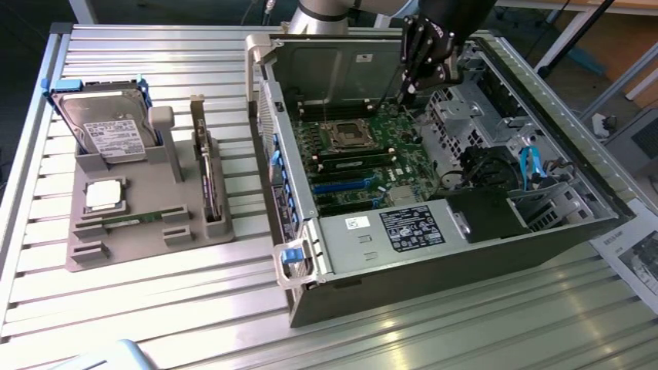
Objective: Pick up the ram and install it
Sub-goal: 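Press down the ram until it locks into place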
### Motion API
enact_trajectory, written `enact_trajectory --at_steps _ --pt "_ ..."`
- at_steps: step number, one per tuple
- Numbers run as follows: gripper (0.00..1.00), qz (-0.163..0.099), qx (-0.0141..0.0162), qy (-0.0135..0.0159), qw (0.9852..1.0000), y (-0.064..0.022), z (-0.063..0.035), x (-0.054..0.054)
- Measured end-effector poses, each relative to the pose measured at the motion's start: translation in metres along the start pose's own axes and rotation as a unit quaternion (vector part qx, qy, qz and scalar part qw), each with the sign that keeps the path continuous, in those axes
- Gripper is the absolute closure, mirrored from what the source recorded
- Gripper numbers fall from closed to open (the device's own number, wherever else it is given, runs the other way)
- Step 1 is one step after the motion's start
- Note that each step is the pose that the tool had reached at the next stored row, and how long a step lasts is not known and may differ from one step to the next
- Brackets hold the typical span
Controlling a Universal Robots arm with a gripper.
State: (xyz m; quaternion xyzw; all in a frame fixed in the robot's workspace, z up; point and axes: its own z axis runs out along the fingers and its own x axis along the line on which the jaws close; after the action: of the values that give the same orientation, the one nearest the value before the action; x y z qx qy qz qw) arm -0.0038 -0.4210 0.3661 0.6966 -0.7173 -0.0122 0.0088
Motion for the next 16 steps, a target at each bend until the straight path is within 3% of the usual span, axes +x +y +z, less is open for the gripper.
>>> enact_trajectory --at_steps 2,6,10,12,13,16 --pt "0.9 0.002 0.0 -0.0001 1.0 0.0 0.0 0.0" --pt "0.9 0.039 0.0001 -0.0011 0.9992 0.0 0.0 0.0" --pt "0.9 0.078 0.0003 -0.0023 0.997 0.0 0.0 0.0" --pt "0.9 0.116 0.0005 -0.0034 0.9933 0.0 0.0 0.0" --pt "0.9 0.139 0.0006 -0.0041 0.9903 0.0 0.0 0.0" --pt "0.9 0.172 0.0007 -0.0051 0.9851 0.0 0.0 0.0"
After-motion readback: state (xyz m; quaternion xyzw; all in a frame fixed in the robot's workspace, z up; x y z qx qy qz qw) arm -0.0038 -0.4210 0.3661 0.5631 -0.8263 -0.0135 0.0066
